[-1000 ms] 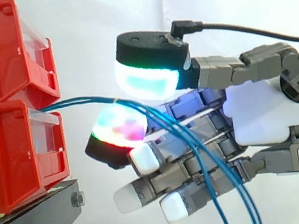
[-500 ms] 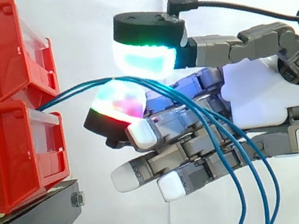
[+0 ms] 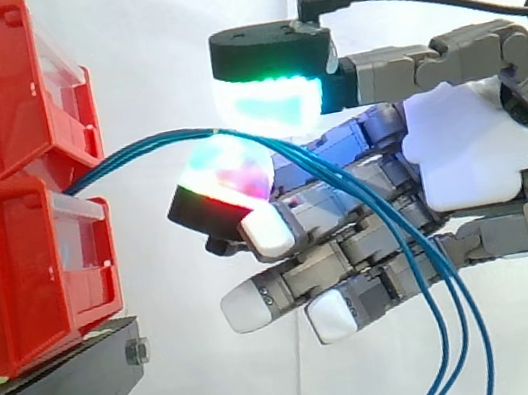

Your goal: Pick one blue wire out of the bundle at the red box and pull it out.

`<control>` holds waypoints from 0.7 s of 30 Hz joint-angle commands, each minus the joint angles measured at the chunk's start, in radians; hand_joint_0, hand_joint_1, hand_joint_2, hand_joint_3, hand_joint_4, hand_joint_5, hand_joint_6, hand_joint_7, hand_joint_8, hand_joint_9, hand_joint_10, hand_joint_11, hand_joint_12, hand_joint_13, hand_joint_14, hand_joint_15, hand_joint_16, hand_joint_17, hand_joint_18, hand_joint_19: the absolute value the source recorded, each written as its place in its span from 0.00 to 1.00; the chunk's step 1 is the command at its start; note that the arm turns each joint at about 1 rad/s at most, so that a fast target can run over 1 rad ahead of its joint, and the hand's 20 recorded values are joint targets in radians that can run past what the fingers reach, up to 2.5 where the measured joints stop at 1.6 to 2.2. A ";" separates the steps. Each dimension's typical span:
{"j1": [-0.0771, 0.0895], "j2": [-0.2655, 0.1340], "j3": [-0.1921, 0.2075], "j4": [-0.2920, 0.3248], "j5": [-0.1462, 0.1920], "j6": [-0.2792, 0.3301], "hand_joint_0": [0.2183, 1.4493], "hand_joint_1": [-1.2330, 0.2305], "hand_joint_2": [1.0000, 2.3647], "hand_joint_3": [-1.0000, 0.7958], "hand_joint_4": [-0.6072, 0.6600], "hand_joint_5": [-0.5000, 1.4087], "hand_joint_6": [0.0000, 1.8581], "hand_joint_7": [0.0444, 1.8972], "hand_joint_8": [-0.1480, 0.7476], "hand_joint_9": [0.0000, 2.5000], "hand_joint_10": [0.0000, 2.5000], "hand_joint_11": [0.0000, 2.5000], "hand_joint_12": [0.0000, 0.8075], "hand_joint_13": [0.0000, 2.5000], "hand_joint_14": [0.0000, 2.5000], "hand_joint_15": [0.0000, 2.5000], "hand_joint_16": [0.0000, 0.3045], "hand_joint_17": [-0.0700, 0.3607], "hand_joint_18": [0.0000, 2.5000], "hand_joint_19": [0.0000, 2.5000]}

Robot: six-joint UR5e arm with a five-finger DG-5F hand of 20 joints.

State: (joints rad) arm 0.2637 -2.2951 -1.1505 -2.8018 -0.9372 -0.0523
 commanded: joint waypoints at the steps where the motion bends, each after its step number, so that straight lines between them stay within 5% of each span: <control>1: 0.000 0.000 -0.001 -0.004 0.000 0.000 0.30 0.47 0.00 0.55 0.70 0.17 0.45 0.56 0.68 0.36 0.00 0.20 0.69 0.34 0.00 0.15 0.25 0.56 0.38 0.21; 4: 0.002 -0.001 0.000 -0.007 0.000 0.000 0.29 0.45 0.08 0.58 0.74 0.17 0.45 0.53 0.69 0.36 0.00 0.21 0.71 0.34 0.00 0.15 0.26 0.57 0.38 0.20; 9: 0.002 0.000 0.000 -0.008 0.000 0.000 0.33 0.36 0.01 0.59 0.74 0.16 0.46 0.51 0.67 0.35 0.01 0.24 0.68 0.34 0.00 0.15 0.24 0.54 0.38 0.19; 21: 0.002 0.008 -0.001 -0.031 -0.020 0.012 0.39 0.27 0.01 0.33 0.68 0.16 0.47 0.48 0.60 0.34 0.01 0.25 0.60 0.32 0.01 0.15 0.20 0.48 0.34 0.20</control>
State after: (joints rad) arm 0.2653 -2.2907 -1.1512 -2.8222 -0.9516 -0.0435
